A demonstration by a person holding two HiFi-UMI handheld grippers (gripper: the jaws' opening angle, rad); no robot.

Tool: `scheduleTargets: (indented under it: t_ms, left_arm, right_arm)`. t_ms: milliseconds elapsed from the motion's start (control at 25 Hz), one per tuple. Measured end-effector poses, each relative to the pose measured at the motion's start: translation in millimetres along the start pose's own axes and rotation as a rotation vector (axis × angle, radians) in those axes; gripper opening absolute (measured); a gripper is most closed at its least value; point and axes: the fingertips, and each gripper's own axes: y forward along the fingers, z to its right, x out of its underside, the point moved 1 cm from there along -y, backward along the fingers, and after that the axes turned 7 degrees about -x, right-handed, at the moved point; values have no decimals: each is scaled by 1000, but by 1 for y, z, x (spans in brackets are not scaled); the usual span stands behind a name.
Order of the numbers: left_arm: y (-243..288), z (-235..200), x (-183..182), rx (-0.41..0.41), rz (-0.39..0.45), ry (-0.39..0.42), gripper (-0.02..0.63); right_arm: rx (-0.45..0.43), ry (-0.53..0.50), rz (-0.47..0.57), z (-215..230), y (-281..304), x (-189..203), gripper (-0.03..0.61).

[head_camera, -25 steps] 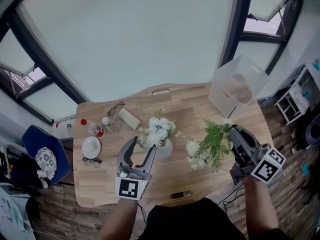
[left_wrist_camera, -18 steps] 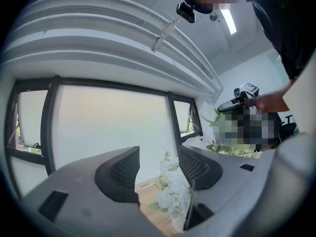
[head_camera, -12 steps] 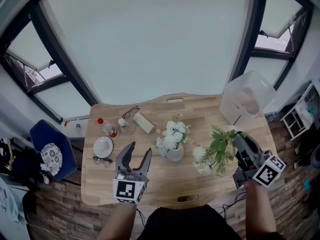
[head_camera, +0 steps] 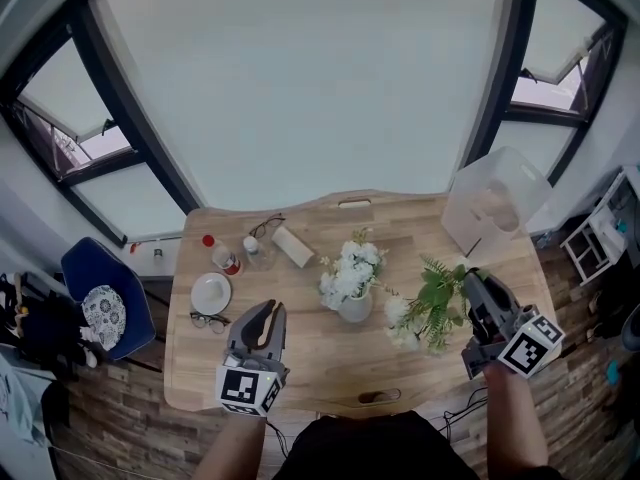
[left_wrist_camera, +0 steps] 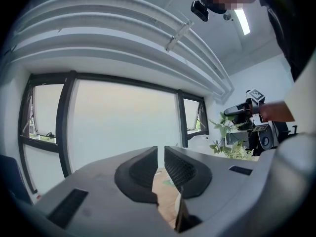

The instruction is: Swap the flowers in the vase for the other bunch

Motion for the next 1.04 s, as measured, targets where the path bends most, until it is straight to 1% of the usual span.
scheduleTargets:
  t_ms: [80, 160, 240, 440, 720, 880, 1040]
  left_arm:
    - [0, 2, -1, 8, 0, 7, 15]
    - [4, 7, -4, 14, -3, 18, 5]
    - [5, 8, -5, 19, -2, 23, 5]
    - [-6, -4, 0, 15, 6, 25, 5]
    - [3, 2, -6, 11, -9, 20, 5]
    - [-4, 1, -2, 23, -2, 27, 5]
    - [-6, 3, -3, 31, 7, 32, 5]
  right_arm:
    - [3, -5, -3, 0, -1, -1, 57]
    - [7, -9, -5, 4, -2, -6, 55]
    - [8, -11, -6, 5, -2, -7, 55]
    - [6, -14, -7, -8, 1, 5, 55]
    - [4, -8, -2, 1, -1, -11, 55]
    - [-8, -12, -1, -10, 0, 1, 55]
    - [-13, -10, 2, -16, -1, 4, 55]
